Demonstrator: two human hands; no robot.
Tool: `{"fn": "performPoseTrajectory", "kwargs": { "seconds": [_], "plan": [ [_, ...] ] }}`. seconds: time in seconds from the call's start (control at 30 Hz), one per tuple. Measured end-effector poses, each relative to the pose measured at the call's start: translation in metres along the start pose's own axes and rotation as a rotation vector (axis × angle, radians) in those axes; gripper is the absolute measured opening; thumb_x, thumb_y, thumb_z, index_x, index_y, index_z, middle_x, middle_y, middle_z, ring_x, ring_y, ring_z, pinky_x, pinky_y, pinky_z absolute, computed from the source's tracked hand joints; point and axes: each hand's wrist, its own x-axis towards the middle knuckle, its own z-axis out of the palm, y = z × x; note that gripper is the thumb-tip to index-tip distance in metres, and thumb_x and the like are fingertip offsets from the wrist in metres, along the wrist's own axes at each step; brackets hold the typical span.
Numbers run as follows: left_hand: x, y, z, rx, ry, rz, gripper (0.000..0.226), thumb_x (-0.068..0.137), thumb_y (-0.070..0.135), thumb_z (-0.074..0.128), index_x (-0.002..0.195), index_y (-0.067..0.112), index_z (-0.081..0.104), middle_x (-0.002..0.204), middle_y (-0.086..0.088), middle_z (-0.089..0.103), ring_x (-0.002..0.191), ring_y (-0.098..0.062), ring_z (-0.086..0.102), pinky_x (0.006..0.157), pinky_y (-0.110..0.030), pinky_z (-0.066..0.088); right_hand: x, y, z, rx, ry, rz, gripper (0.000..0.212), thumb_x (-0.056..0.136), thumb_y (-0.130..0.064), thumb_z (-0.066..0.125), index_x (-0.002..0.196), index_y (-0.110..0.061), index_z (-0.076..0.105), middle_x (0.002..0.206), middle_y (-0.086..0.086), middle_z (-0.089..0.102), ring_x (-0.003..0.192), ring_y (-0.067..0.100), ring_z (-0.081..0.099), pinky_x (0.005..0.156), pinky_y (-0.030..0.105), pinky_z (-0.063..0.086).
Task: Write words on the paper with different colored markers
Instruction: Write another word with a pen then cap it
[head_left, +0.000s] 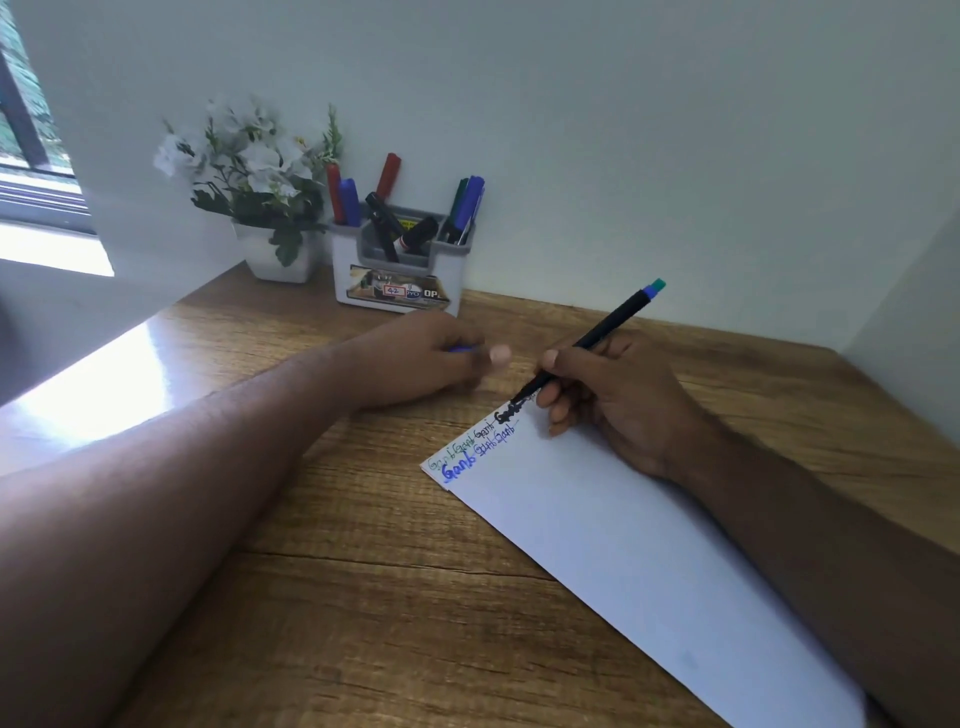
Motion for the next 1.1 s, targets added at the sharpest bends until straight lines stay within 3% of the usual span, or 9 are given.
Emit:
{"fn": "performPoseTrajectory", "kwargs": {
  "seconds": [0.1, 0.17, 0.27, 0.4, 0.7, 0.8, 0.87, 1.0, 1.1],
  "plan": [
    [0.0, 0.004, 0.001, -0.298, 0.048, 0.041, 0.036, 0.097, 0.043, 0.04, 0.089, 0.021, 0.067, 0.066, 0.013, 0.053, 0.054, 0.005, 0.045, 0.058, -0.019, 0.036, 0.003, -0.003, -0.003, 0.19, 0.032, -0.015, 0.024, 0.094, -0.009, 0.05, 0.077, 0.002, 0.063, 0.058, 0.011, 0.066, 0.042, 0.014, 0.057, 0.045, 0.025, 0.052],
    [0.0, 0.005, 0.001, -0.372, 0.049, 0.062, 0.027, 0.098, 0.035, 0.045, 0.097, 0.023, 0.069, 0.066, 0.006, 0.053, 0.054, 0.001, 0.044, 0.053, -0.013, 0.037, 0.004, -0.005, -0.005, 0.255, 0.044, -0.036, 0.027, 0.096, -0.013, 0.047, 0.081, 0.001, 0.064, 0.061, 0.011, 0.068, 0.045, 0.014, 0.06, 0.047, 0.025, 0.053],
    [0.001, 0.004, 0.001, -0.466, 0.072, 0.059, 0.02, 0.093, 0.028, 0.056, 0.106, 0.023, 0.071, 0.064, 0.005, 0.056, 0.056, -0.007, 0.045, 0.051, -0.015, 0.037, 0.004, -0.005, -0.004, 0.27, 0.045, -0.055, 0.025, 0.096, -0.01, 0.046, 0.083, -0.001, 0.066, 0.063, 0.012, 0.069, 0.047, 0.014, 0.061, 0.049, 0.026, 0.054],
    [0.0, 0.008, 0.004, -0.553, 0.065, 0.078, 0.021, 0.086, 0.024, 0.066, 0.106, 0.019, 0.072, 0.066, -0.003, 0.061, 0.055, -0.007, 0.047, 0.051, -0.016, 0.038, 0.005, -0.006, -0.001, 0.261, 0.034, -0.087, 0.01, 0.093, -0.002, 0.05, 0.088, -0.007, 0.057, 0.065, 0.015, 0.069, 0.047, 0.019, 0.063, 0.05, 0.028, 0.056],
    [0.0, 0.008, 0.003, -0.607, 0.086, 0.019, 0.025, 0.082, 0.021, 0.069, 0.105, 0.013, 0.073, 0.059, 0.002, 0.06, 0.047, -0.003, 0.042, 0.045, -0.013, 0.035, 0.007, -0.004, -0.006, 0.279, 0.089, -0.172, 0.011, 0.091, -0.001, 0.056, 0.082, -0.008, 0.055, 0.064, 0.015, 0.069, 0.047, 0.018, 0.064, 0.049, 0.029, 0.056],
    [0.0, 0.008, 0.004, -0.574, 0.081, 0.031, 0.032, 0.077, 0.033, 0.07, 0.102, 0.014, 0.075, 0.061, 0.001, 0.061, 0.054, -0.012, 0.043, 0.049, -0.018, 0.035, 0.007, -0.004, -0.006, 0.257, 0.072, -0.168, 0.01, 0.089, 0.0, 0.058, 0.081, -0.006, 0.056, 0.065, 0.016, 0.069, 0.047, 0.018, 0.064, 0.05, 0.029, 0.056],
    [0.0, 0.011, 0.005, -0.546, 0.058, 0.071, 0.03, 0.077, 0.034, 0.068, 0.101, 0.018, 0.075, 0.064, 0.0, 0.063, 0.06, -0.017, 0.045, 0.053, -0.02, 0.036, 0.006, -0.001, -0.003, 0.204, 0.023, -0.152, 0.008, 0.085, 0.001, 0.062, 0.08, -0.005, 0.06, 0.067, 0.016, 0.07, 0.049, 0.019, 0.064, 0.051, 0.029, 0.056],
    [0.0, 0.021, 0.013, -0.647, 0.037, 0.088, 0.023, 0.095, 0.014, 0.054, 0.112, 0.02, 0.068, 0.073, 0.004, 0.07, 0.063, -0.006, 0.055, 0.058, -0.015, 0.042, 0.005, 0.002, 0.003, 0.115, -0.021, -0.136, 0.005, 0.079, -0.002, 0.069, 0.084, -0.002, 0.067, 0.069, 0.013, 0.07, 0.051, 0.018, 0.063, 0.052, 0.03, 0.056],
    [0.002, 0.028, 0.016, -0.737, 0.105, 0.011, 0.029, 0.099, 0.01, 0.04, 0.114, 0.023, 0.062, 0.054, 0.011, 0.057, 0.044, -0.006, 0.035, 0.04, -0.018, 0.029, 0.005, -0.001, 0.006, 0.087, 0.001, -0.148, 0.01, 0.078, 0.002, 0.071, 0.087, 0.004, 0.066, 0.068, 0.015, 0.068, 0.048, 0.019, 0.059, 0.05, 0.029, 0.054]
  ]
}}
